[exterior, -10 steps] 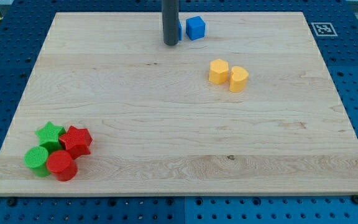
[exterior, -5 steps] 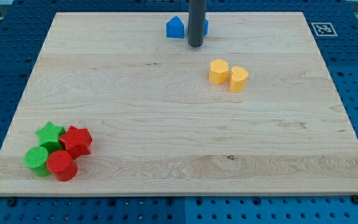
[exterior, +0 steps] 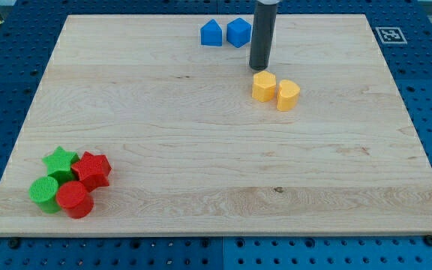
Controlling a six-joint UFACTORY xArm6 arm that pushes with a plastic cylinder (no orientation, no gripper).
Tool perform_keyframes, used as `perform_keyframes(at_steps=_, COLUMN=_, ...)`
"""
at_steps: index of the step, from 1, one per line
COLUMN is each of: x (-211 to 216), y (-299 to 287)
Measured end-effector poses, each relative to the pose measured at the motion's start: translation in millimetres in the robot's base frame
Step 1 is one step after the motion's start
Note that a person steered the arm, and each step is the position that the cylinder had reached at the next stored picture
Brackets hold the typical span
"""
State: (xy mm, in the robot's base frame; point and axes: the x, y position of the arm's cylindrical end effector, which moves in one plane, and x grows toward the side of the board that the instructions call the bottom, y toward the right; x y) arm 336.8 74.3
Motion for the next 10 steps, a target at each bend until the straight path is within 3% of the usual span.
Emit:
perform_keyframes(at_steps=1, x=2.5, y=21.0)
perform_keyframes(at_steps=3, x=-59.2, y=5.9)
perform_keyframes(at_steps=6, x=-61.7, y=-25.2)
perform_keyframes(at_steps=8, x=-57.0, y=10.2)
perform_keyframes(at_steps=10, x=-99.2, y=8.8)
